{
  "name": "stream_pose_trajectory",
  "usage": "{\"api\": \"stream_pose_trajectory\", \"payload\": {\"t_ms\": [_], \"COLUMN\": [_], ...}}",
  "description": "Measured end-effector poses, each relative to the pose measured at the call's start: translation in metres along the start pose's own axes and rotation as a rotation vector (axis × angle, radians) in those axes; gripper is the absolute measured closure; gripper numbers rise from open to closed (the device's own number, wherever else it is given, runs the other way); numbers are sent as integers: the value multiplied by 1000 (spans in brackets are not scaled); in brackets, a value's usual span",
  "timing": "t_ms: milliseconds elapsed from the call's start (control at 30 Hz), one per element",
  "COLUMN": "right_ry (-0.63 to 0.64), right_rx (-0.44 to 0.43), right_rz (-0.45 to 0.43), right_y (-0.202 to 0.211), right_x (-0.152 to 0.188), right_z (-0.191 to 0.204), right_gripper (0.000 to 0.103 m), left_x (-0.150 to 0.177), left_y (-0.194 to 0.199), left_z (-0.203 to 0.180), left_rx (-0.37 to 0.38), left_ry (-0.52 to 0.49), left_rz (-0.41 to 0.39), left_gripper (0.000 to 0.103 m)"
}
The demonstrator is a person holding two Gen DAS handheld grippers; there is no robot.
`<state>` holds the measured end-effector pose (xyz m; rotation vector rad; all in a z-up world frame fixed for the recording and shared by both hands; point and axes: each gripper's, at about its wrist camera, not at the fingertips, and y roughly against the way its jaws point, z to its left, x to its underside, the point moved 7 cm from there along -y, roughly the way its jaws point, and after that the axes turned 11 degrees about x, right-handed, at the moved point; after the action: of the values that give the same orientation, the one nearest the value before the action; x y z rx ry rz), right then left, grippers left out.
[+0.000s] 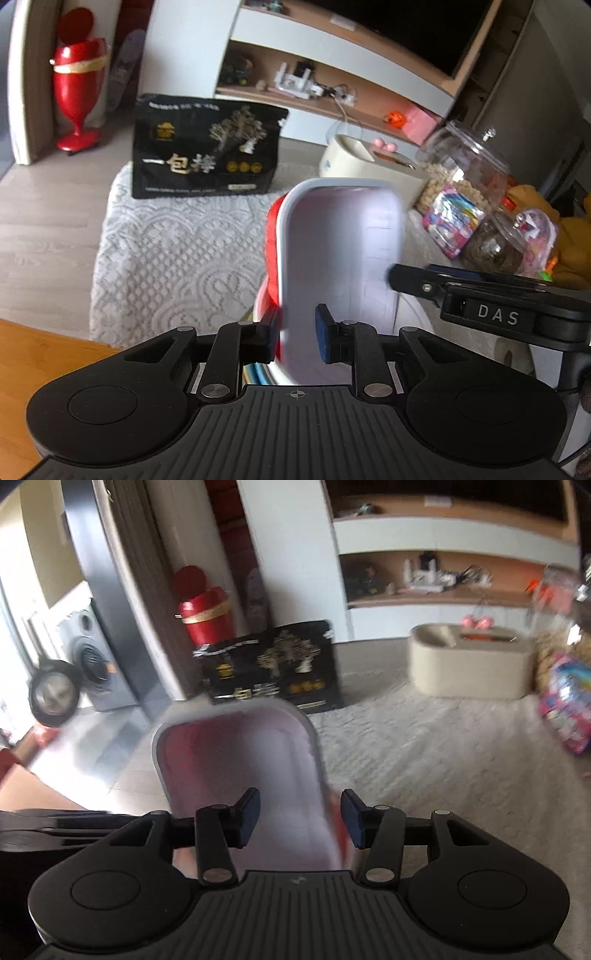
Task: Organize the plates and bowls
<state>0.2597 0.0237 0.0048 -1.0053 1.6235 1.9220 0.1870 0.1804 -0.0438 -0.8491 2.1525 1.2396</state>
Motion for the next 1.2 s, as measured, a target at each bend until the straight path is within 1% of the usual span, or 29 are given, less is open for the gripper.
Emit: {"api": "stream_pose_trajectory", "payload": {"t_ms": [67,100,200,300,400,467,500,567,700,733,767,867,967,1033,1200], "right_ry": [2,-11,-62,-84,-65,-36,-22,-2,21,18,13,17,43,57,62], "right_rx": [52,58,27,-27,-79,-106,-113,-104,-94,-90,-84,-75,-60,-60,-49], "right_rz": [8,14,36,44,57,56,56,56,85,88,91,77,53,49,41], "right_y": [0,1,11,33,59,76,83,93,99,99,99,100,103,104,106], "right_x": [1,1,9,24,49,69,80,102,145,154,161,168,169,170,170], "right_z": [-7,-11,-24,-31,-32,-33,-35,-38,-41,-42,-43,-47,-48,-45,-44], "right_gripper": [54,54,54,54,52,46,46,45,45,45,45,45,45,45,45], "left_x": [1,2,10,27,56,81,93,112,145,151,157,165,161,161,163], "left_y": [7,10,26,44,54,60,62,62,50,46,43,42,51,54,49], "left_z": [3,5,0,-17,-40,-60,-69,-83,-99,-103,-105,-112,-117,-117,-116], "left_rx": [-33,-45,-59,-68,-77,-71,-58,-42,-43,-48,-69,-131,-142,-139,-142], "left_ry": [13,24,55,68,68,42,22,-12,-43,-55,-65,-110,-138,-138,-130], "left_rz": [-27,-39,-72,-94,-84,-76,-72,-59,-24,-17,-9,-12,-68,-86,-52], "left_gripper": [80,80,80,80,80,82,85,87,88,93,93,93,92,92,92]}}
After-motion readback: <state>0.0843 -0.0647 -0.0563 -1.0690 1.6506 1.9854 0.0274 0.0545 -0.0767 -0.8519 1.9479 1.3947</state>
